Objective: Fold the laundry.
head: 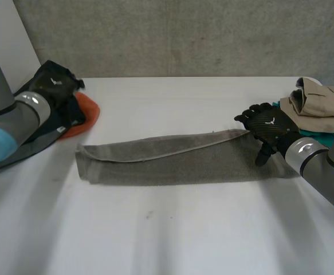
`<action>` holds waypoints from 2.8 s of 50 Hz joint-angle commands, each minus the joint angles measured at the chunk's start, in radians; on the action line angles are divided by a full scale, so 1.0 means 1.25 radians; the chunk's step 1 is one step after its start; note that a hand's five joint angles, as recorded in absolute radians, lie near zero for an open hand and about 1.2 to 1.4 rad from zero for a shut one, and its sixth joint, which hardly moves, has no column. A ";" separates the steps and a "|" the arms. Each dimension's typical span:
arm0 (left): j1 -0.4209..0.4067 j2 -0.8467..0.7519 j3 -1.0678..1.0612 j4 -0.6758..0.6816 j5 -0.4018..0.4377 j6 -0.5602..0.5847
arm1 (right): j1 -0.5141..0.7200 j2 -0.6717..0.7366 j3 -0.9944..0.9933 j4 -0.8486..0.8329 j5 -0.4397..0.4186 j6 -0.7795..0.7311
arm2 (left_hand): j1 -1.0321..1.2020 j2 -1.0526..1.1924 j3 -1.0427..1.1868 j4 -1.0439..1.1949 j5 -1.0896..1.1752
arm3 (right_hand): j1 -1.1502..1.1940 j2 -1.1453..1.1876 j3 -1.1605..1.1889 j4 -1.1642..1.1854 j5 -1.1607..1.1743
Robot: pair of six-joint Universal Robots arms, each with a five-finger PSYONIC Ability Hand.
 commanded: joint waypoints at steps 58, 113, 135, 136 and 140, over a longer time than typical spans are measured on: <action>-0.144 0.492 -0.350 0.150 0.037 0.011 | -0.010 0.353 -0.711 0.461 -0.052 0.054 | 0.877 0.886 0.888 0.882 0.882 | -0.036 -0.022 -0.025 -0.027 -0.033; 0.049 0.083 0.231 0.228 -0.135 -0.318 | 0.036 0.066 -0.445 -0.118 0.199 0.156 | 0.877 0.886 0.888 0.882 0.882 | 0.941 0.956 0.952 0.950 0.944; 0.109 0.205 -0.392 0.113 0.041 -0.160 | -0.032 -0.019 -0.043 0.085 0.143 -0.199 | 0.877 0.886 0.888 0.882 0.882 | 0.941 0.956 0.952 0.950 0.944; 0.112 0.244 -0.441 0.046 0.039 -0.104 | -0.048 -0.059 -0.012 0.156 0.145 -0.242 | 0.877 0.886 0.888 0.882 0.882 | 0.941 0.956 0.952 0.950 0.944; 0.130 0.332 -0.556 -0.120 0.016 0.062 | -0.083 -0.139 0.060 0.376 0.150 -0.367 | 0.877 0.886 0.888 0.882 0.882 | 0.941 0.956 0.952 0.950 0.944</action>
